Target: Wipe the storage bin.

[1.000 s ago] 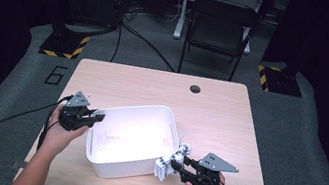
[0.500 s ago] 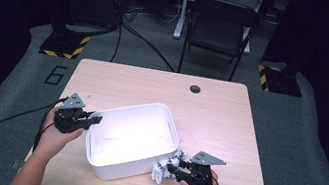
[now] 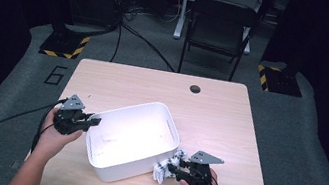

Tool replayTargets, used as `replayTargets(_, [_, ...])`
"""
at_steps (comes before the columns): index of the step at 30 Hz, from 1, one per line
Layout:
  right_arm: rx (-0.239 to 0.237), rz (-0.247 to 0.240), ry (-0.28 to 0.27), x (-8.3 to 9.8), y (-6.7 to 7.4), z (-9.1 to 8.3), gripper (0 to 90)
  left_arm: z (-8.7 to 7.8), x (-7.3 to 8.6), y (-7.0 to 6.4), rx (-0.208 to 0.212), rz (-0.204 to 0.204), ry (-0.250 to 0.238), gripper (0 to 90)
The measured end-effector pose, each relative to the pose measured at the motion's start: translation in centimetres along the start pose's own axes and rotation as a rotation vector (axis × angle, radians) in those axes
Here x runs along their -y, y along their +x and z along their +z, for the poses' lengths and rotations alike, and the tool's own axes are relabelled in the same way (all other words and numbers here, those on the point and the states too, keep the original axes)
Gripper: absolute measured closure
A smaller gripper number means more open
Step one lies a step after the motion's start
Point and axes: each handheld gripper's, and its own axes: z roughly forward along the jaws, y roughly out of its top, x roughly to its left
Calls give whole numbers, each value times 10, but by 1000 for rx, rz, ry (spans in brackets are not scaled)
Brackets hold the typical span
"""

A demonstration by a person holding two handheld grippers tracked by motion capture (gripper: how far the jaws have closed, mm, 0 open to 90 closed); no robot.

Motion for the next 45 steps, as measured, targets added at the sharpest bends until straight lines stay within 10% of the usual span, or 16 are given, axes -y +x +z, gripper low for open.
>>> replayTargets(7, [-15, -30, -199, -26, 14, -33, 609, 1, 2, -5, -42, 39, -27, 739])
replayTargets(31, [-22, 50, 62, 8, -7, 14, 582, 4, 7, -4, -32, 23, -83, 734])
replayTargets(45, [-8, 15, -41, -2, -4, 0, 606, 4, 7, -4, -23, 31, -79, 726])
